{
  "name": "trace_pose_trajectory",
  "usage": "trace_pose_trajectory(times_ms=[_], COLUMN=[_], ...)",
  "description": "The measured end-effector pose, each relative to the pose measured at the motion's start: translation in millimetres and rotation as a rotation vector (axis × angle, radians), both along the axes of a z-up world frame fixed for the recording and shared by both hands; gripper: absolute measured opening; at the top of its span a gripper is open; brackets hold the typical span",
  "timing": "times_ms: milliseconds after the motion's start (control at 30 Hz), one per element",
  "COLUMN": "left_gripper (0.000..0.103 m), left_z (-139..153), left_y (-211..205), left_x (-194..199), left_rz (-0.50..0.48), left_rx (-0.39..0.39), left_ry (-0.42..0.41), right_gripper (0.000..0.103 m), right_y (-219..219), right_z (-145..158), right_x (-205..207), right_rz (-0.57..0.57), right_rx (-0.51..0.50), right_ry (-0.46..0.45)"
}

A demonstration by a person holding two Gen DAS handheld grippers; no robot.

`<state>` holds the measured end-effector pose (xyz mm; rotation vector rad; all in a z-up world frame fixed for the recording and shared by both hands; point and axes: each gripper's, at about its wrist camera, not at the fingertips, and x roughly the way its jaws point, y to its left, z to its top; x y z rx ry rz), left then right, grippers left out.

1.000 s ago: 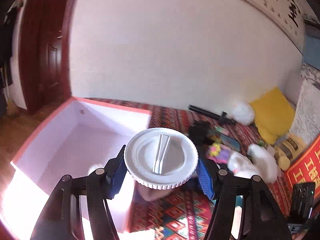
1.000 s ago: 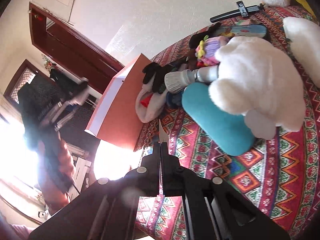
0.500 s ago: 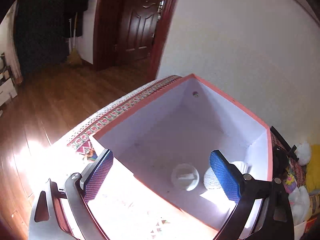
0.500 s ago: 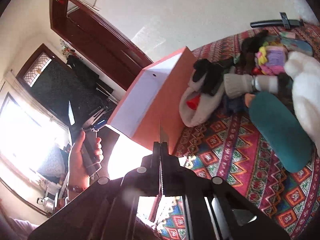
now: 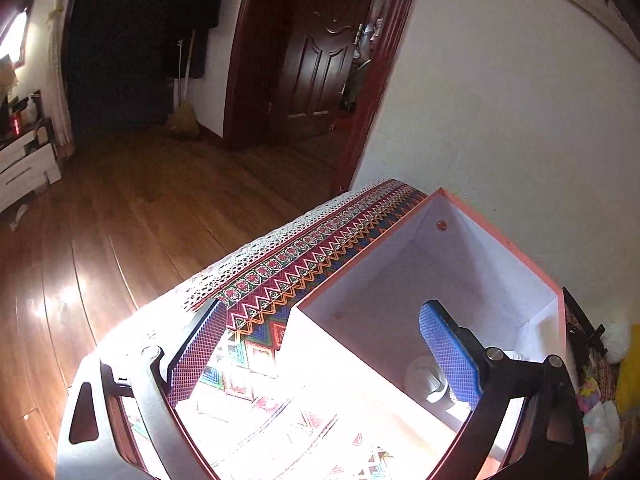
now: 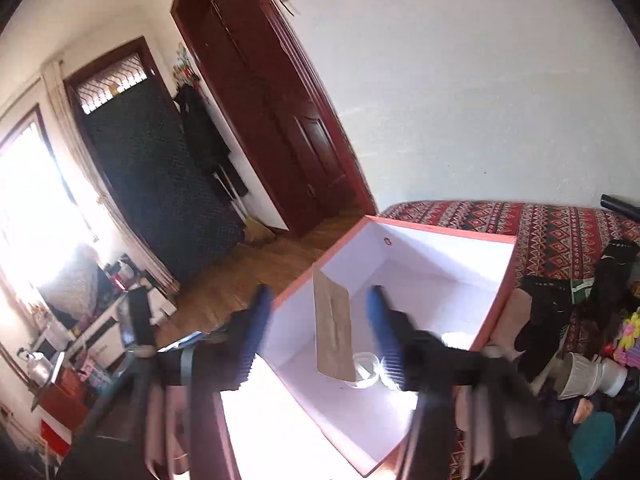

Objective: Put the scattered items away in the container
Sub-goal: 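Carry both items into the box and open both tools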

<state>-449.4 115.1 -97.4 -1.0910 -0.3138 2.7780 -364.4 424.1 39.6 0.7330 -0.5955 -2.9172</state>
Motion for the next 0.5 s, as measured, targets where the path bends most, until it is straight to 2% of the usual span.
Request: trace_pose_trajectory(times_ms=[167,333,500], left_gripper=[0.098,0.098,0.098], left_z=[3.1,8.8,23.7], left_y=[7.4,38.2,110.8], left_x=[2.9,13.6,54.3], left_rz=[-0.013,-0.081,-0.261], left_rx=[0.001,-0.014,-0.092], left_ry=[0.005,0.023,0.124], right_gripper=[0.080,0.080,0.076], right_y=[30.6,99.5,147.9], right_z=[-6.7,-34.9,-87.7], right_x=[40.2,110.0,174.2], right_rz=[-0.082,-0.238,-0.352], right_rx=[-0.028,-0.183,-0.316], right_ry=[0.037,0.030,-0.023])
